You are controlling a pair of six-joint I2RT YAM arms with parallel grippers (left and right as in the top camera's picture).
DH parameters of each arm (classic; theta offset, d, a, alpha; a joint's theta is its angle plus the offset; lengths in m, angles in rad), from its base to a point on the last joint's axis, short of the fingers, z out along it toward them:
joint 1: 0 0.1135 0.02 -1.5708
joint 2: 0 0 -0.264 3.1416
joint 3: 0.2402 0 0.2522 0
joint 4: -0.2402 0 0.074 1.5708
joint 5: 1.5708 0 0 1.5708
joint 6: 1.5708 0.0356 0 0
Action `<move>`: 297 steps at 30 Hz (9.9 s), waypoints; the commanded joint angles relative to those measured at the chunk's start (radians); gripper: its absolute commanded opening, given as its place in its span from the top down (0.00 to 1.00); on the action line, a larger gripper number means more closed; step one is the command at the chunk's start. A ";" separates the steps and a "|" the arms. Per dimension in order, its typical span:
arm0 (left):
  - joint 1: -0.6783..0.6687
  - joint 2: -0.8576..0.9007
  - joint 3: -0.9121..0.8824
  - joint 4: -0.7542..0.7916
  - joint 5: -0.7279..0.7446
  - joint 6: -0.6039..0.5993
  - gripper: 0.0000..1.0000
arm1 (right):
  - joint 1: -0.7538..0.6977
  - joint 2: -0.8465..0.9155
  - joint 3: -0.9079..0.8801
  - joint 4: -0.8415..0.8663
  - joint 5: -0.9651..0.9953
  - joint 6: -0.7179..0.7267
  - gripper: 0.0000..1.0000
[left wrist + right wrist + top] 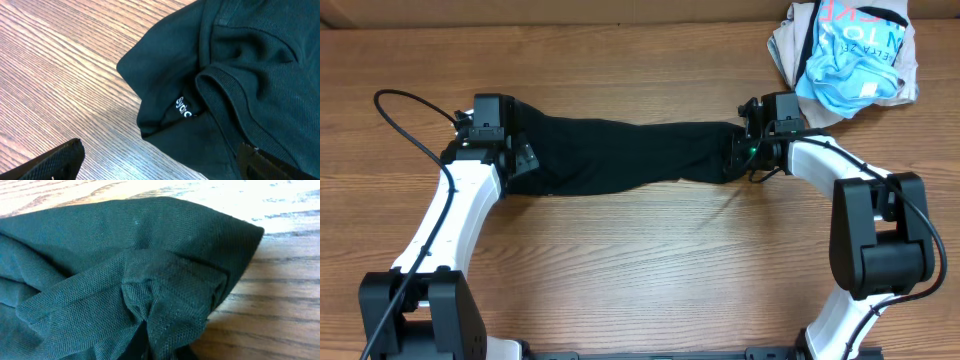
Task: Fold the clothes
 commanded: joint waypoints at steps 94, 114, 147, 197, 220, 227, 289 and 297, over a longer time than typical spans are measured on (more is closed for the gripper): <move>0.131 0.280 0.429 -0.321 0.245 0.484 0.96 | 0.063 -0.026 0.386 -0.594 0.097 0.011 0.07; -0.460 0.274 0.618 -0.321 0.562 0.526 0.96 | -0.231 -0.196 0.592 -0.740 0.033 -0.018 0.06; -0.229 0.363 1.054 -0.681 0.385 0.324 0.00 | 0.161 -0.040 0.333 -0.522 -0.031 -0.033 0.01; -0.178 0.366 0.834 -0.625 0.348 0.271 0.00 | -0.286 0.124 1.074 -0.141 -0.663 0.419 0.96; -0.178 0.366 0.834 -0.575 0.348 0.271 0.00 | -0.605 0.338 1.073 -0.200 -0.470 0.372 0.96; -0.178 0.366 0.834 -0.550 0.348 0.272 0.00 | -0.707 0.338 1.073 -0.266 -0.453 0.300 0.87; -0.178 0.375 0.834 -0.536 0.338 0.279 0.00 | -0.338 0.138 1.554 -0.711 0.338 0.054 0.00; -0.178 0.375 0.834 -0.536 0.338 0.279 0.00 | -0.278 -0.153 1.682 -0.937 0.275 0.054 0.00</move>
